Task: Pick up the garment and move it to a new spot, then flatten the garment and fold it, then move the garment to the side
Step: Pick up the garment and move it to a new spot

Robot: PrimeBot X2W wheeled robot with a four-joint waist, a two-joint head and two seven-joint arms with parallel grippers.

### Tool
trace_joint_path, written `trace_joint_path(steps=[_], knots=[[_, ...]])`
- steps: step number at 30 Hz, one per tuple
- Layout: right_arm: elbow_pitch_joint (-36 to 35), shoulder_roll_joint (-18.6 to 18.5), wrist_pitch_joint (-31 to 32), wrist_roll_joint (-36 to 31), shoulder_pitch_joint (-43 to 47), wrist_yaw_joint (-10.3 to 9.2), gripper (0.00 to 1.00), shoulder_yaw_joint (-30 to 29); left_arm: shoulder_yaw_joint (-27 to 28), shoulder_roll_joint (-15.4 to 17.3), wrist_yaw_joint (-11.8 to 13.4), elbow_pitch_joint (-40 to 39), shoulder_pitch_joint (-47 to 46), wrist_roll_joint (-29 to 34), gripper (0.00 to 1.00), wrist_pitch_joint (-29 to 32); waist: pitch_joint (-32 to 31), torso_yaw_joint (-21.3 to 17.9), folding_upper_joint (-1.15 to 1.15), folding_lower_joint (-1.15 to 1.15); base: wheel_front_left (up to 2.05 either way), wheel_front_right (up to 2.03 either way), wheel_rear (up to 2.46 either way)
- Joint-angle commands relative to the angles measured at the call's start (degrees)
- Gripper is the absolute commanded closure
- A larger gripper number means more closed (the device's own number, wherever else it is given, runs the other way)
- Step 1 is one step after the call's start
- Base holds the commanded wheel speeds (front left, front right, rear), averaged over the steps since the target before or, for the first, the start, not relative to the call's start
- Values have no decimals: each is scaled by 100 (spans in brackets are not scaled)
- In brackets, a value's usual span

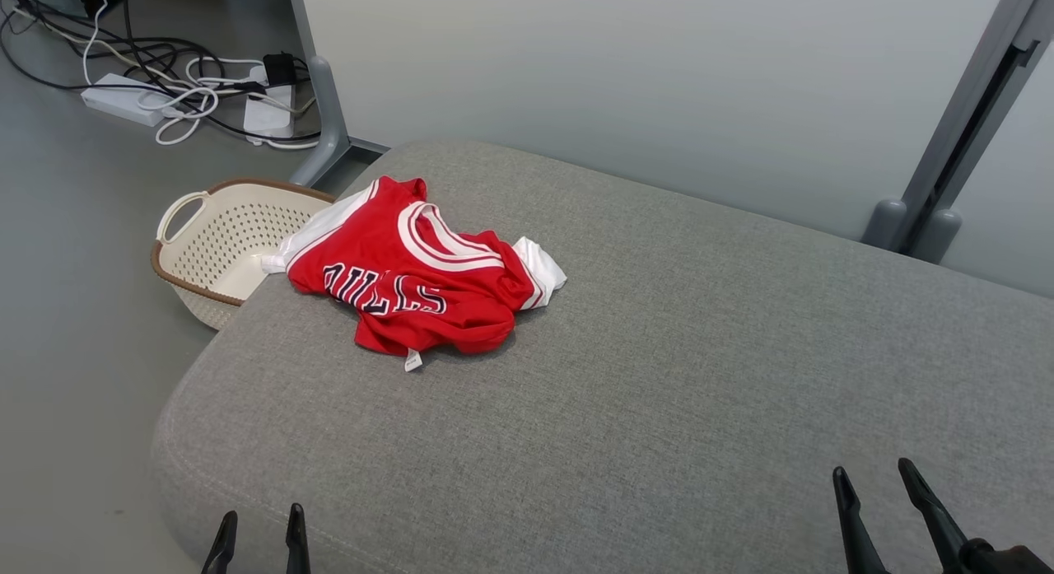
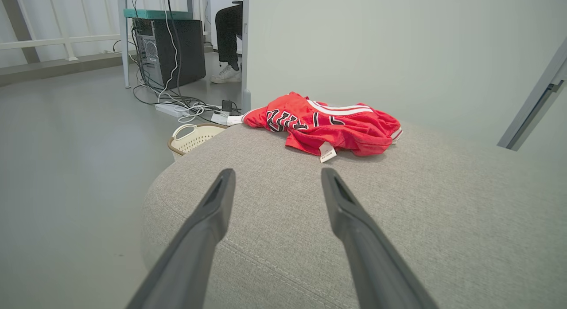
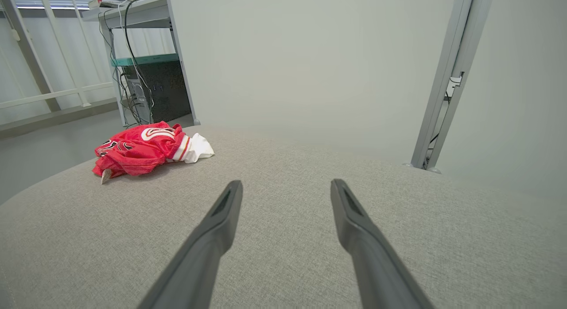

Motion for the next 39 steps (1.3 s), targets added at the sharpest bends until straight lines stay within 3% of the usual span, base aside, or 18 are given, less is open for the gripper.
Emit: trace_joint_path(steps=[1, 8, 12, 17, 23, 32, 33, 34, 35, 39], knots=[[22, -30, -24, 34, 65, -1, 0, -26, 18, 22, -19, 1, -60, -30, 0, -8, -24, -28, 0, 0, 0, 0, 0], [11, -29, -24, -70, 41, -1, 0, -15, -134, 20, -288, 285, -797, 5, 0, -8, 185, -544, 0, 0, 0, 0, 0], [-26, -30, -24, -164, -99, -1, 0, -5, -288, 29, -422, 1011, -1715, 65, 0, 13, 460, -936, 0, 0, 0, 0, 0], [-147, -30, -23, -313, -395, -1, 0, 50, -319, 107, -493, 2059, -3247, -12, 0, 586, 1184, -1431, 0, 0, 0, 0, 0], [-161, -30, -24, -428, -843, -1, 0, 178, -38, 507, -438, 3433, -4874, -186, 0, 1052, 1994, -1967, 0, 0, 0, 0, 0], [-79, -31, -24, -398, -1213, -1, 0, 339, 59, 1003, -524, 5329, -5767, -335, 0, 1880, 2390, -2584, 0, 0, 0, 0, 0], [-79, -32, -24, -392, -1208, -1, 0, 308, 53, 1003, -544, 5436, -5798, -353, 33, 1901, 2390, -2597, 0, 0, 0, 0, 0], [-76, -31, -24, -382, -1208, -1, 0, 290, 36, 1007, -558, 5530, -5826, -358, 85, 1911, 2385, -2606, 0, 0, 0, 0, 0], [-64, -30, -24, -373, -1199, -1, 0, 279, -10, 1022, -579, 5615, -5842, -331, 100, 1910, 2366, -2608, 0, 0, 0, 0, 0], [18, -29, -24, -342, -1122, -1, 0, 228, -165, 1022, -614, 5801, -5907, -217, 100, 1752, 2203, -2531, 0, 0, 0, 0, 0]])
